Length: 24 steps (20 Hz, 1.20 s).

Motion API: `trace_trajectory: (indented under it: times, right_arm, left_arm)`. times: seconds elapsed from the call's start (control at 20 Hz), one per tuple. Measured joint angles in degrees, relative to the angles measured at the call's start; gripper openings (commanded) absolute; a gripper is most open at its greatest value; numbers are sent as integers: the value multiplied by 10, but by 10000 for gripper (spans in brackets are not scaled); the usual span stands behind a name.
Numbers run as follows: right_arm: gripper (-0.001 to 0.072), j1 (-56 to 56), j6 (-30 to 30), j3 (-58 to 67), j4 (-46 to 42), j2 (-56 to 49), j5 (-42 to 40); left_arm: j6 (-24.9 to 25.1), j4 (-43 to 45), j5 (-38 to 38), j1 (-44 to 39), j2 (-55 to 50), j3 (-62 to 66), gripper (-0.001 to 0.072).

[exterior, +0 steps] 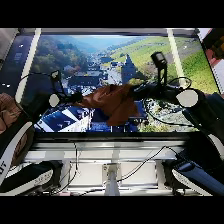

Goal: Fold the clothes and pants, and hang the long-sleeved shirts on hangers.

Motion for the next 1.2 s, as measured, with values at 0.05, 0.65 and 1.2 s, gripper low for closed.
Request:
trace_trajectory:
  times: [0.05, 0.65, 1.2]
  right_arm:
    - [13, 0, 3, 9, -2, 1, -31]
    - [13, -120, 21, 90, -39, -7, -116]
    - [13, -275, 19, 92, -104, -60, 59]
  left_arm:
    - [26, -26, -2, 1, -2, 0, 515]
    - [246, -352, 9, -121, -7, 0, 513]
    - [266, -380, 119, -189, -7, 0, 502]
